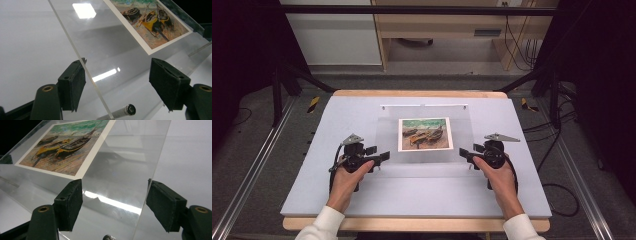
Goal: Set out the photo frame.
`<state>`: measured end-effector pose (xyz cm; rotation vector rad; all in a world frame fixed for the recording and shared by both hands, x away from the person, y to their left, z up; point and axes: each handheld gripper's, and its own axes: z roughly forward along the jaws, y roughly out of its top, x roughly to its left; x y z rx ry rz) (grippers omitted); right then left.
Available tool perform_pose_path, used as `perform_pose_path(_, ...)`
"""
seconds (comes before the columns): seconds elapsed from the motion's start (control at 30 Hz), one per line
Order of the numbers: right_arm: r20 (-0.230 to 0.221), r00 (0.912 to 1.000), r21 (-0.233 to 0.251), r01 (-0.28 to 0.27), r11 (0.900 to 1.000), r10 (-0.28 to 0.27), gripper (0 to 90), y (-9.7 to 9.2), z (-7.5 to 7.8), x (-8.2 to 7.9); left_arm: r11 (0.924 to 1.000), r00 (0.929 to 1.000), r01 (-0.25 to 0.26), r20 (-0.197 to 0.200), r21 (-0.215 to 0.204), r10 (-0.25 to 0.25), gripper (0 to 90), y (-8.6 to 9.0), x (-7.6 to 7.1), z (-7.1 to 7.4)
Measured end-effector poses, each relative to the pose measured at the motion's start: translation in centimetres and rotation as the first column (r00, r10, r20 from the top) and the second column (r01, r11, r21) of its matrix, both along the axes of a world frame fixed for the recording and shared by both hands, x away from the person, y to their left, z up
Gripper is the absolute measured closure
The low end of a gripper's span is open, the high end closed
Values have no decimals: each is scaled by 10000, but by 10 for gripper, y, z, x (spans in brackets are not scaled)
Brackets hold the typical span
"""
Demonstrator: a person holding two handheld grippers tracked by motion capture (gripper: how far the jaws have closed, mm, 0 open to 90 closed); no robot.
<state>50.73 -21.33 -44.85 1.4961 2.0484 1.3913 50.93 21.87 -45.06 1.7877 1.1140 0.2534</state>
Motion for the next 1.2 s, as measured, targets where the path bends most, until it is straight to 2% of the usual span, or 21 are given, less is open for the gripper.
perform_pose_path(0.23,289,9996,-141,-2,9999,6,309,-1,0,0,9999,9998,10,175,140,-12,307,-1,-1,1)
perform_pose_path(0.47,721,9973,-492,-106,9987,142,322,-1,1,-9,9997,9995,13,329,255,-22,356,1,-7,4)
perform_pose_path(1.2,1219,9923,-907,-92,9958,203,362,-1,3,-24,9990,9980,-251,589,367,229,415,0,-23,5)
